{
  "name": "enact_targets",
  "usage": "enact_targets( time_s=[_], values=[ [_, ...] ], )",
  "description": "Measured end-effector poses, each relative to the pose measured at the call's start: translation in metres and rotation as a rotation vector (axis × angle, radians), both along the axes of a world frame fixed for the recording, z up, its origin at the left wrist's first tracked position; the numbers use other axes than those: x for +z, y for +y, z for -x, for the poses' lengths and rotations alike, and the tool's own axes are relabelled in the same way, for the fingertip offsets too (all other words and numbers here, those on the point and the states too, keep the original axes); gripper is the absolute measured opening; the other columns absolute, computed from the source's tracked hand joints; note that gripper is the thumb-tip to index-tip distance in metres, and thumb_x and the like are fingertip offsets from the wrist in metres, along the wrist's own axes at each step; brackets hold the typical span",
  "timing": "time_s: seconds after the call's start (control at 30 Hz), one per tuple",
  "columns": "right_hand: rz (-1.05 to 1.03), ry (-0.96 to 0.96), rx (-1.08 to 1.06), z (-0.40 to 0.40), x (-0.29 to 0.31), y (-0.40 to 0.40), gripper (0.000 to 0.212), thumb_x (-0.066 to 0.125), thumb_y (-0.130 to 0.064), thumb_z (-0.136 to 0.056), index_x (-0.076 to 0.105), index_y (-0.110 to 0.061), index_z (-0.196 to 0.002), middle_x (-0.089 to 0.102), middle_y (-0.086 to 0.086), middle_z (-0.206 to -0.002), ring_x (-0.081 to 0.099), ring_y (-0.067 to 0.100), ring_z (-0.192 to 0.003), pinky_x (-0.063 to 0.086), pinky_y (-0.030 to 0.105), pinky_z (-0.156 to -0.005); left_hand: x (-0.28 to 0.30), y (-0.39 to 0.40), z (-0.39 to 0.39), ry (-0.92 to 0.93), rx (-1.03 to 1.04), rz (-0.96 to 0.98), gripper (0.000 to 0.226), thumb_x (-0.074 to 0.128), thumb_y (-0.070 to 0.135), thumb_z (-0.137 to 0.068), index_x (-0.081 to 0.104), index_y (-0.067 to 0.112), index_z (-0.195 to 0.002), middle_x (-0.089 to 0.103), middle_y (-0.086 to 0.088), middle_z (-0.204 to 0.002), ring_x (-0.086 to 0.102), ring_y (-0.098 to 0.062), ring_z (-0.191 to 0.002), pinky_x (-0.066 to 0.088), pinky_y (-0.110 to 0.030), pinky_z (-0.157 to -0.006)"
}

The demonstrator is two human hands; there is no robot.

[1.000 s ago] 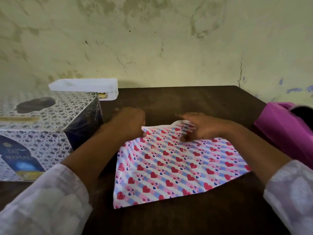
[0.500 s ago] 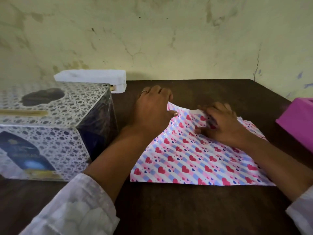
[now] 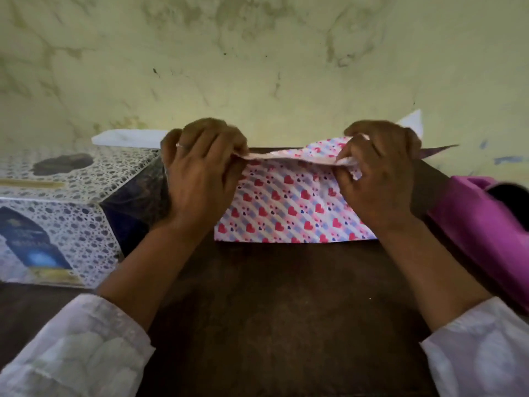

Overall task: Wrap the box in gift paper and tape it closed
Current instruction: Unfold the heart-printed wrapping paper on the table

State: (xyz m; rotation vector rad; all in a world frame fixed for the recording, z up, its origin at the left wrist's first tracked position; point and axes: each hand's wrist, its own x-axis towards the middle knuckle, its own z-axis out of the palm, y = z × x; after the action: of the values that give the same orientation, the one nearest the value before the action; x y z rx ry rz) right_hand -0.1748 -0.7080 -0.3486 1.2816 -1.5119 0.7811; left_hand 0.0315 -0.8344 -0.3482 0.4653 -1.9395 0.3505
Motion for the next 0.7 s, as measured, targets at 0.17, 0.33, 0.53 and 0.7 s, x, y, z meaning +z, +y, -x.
enact_targets(
  time_s=[0.17,0.33,0.53,0.7],
  values=[
    [-0.288,-0.047,0.057,0.005,-0.007,-0.001,0.004,0.065,-0.012,-0.074,0.064,-0.012,-0.078,0.070,0.005,-0.085,0.064,0.026,-0.080,0.036,0.035,-0.089,-0.016,-0.002,-0.005,-0.156,-0.021,-0.025,0.012,0.056,0.015,-0.088,0.066,0.015,-0.093,0.071,0.001,-0.104,0.056,-0.017,-0.114,0.026,-0.036,-0.098],
    [-0.308,-0.140,0.091,-0.015,0.011,0.015,0.021,0.054,-0.012,-0.081,0.073,-0.009,-0.088,0.073,0.011,-0.077,0.068,0.031,-0.065,0.054,0.037,-0.068,-0.007,0.004,-0.009,-0.108,-0.025,-0.035,0.024,0.047,0.016,-0.092,0.069,0.009,-0.098,0.072,-0.005,-0.101,0.063,-0.020,-0.106,0.029,-0.035,-0.103],
    [-0.846,-0.249,0.005,-0.053,0.039,0.074,0.037,0.051,-0.016,-0.090,0.064,-0.041,-0.114,0.071,-0.005,-0.104,0.062,0.020,-0.092,0.046,0.029,-0.080,-0.001,0.029,-0.044,-0.390,-0.199,-0.082,0.035,0.042,0.007,-0.083,0.066,0.019,-0.107,0.071,-0.004,-0.102,0.065,-0.023,-0.091,0.042,-0.038,-0.095],
    [-1.314,-0.315,0.260,-0.066,0.039,0.104,0.022,0.052,-0.040,-0.091,0.064,-0.038,-0.110,0.065,-0.022,-0.108,0.058,-0.003,-0.099,0.043,0.020,-0.089,0.005,0.055,-0.076,-0.667,-0.438,-0.524,0.037,0.047,0.029,-0.074,0.059,0.039,-0.107,0.068,0.025,-0.097,0.063,0.010,-0.088,0.053,-0.023,-0.074]
  ],
)
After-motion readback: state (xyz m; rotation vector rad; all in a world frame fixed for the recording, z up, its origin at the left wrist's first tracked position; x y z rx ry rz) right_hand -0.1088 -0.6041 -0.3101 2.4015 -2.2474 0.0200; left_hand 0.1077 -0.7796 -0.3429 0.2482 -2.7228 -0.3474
